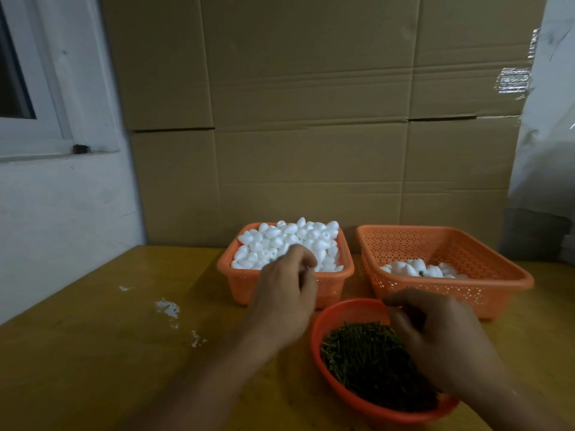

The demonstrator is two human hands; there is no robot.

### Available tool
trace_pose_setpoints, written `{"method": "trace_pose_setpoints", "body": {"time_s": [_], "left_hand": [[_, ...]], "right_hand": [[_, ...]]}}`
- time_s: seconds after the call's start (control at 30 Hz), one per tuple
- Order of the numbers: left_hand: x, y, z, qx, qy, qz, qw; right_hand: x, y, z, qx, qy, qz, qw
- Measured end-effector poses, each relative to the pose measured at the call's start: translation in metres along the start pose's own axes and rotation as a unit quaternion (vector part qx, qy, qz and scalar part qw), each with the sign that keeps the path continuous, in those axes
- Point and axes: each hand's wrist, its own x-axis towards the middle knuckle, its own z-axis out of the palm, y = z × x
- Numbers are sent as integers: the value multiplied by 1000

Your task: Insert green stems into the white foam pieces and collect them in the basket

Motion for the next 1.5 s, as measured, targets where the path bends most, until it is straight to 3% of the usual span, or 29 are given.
{"method": "trace_pose_setpoints", "body": {"time_s": [0.07,0.17,0.3,0.8,1.07,1.23,1.5], "left_hand": [[24,-15,-3,45,9,-32,998],[64,-42,-6,146,-37,-108,983],[110,-68,-5,188,-83,-178,962],[137,-90,33,324,-181,-182,911],[135,-94,39,303,-161,-219,913],[132,-88,42,325,-168,-248,897],[127,-86,38,253,-82,-219,939]], "right_hand": [[0,0,1,3,1,1,1000],[-2,-1,0,11,14,1,1000],[-4,-4,2,13,10,-10,1000],[-4,0,8,-7,-2,-18,1000],[-4,1,6,-7,0,-22,1000],[-4,1,6,-8,3,-24,1000],[-5,-2,4,-6,3,-24,1000]]}}
